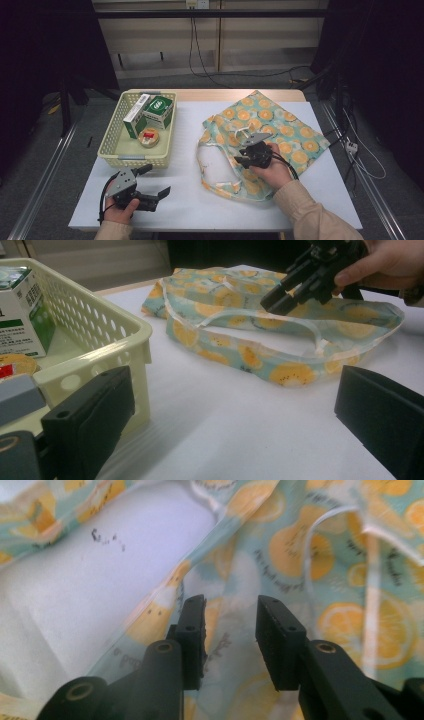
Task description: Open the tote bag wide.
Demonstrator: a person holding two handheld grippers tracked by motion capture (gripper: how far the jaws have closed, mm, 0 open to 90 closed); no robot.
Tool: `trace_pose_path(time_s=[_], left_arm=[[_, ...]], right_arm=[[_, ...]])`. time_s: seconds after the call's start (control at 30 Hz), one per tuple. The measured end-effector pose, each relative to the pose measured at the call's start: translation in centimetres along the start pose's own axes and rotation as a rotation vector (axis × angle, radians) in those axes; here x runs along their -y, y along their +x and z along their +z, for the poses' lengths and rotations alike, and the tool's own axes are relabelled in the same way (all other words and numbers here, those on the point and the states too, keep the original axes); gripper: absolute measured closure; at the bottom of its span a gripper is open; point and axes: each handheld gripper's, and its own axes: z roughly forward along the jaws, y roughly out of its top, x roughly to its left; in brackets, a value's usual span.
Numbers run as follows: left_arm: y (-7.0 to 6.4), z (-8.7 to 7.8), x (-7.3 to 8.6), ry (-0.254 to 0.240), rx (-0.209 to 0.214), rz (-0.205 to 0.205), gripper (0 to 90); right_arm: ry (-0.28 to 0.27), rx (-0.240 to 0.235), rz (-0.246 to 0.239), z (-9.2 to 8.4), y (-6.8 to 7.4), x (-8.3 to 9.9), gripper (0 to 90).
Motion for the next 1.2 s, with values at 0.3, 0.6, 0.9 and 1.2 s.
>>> trace_pose_path(time_s=[0.3, 0.6, 0.9, 1.2], left_arm=[[0.0, 0.0, 0.0, 0.003, -0.002, 0.005, 2.5], [-0.2, 0.1, -0.1, 0.002, 0.003, 0.004, 2.5], [-0.1, 0.1, 0.0, 0.005, 0.003, 0.004, 2.5], [0.0, 0.1, 0.0, 0.005, 0.000, 0.001, 2.6]], right_arm=[[0.013, -0.019, 0.067, 0.9, -0.5, 0.6, 61.1], [0.021, 0.010, 0.073, 0.9, -0.9, 0.5, 80.6], [0.011, 0.014, 0.077, 1.1, -1.3, 0.5, 90.0], [-0.013, -0.032, 0.105, 0.0, -1.4, -0.6, 90.0]])
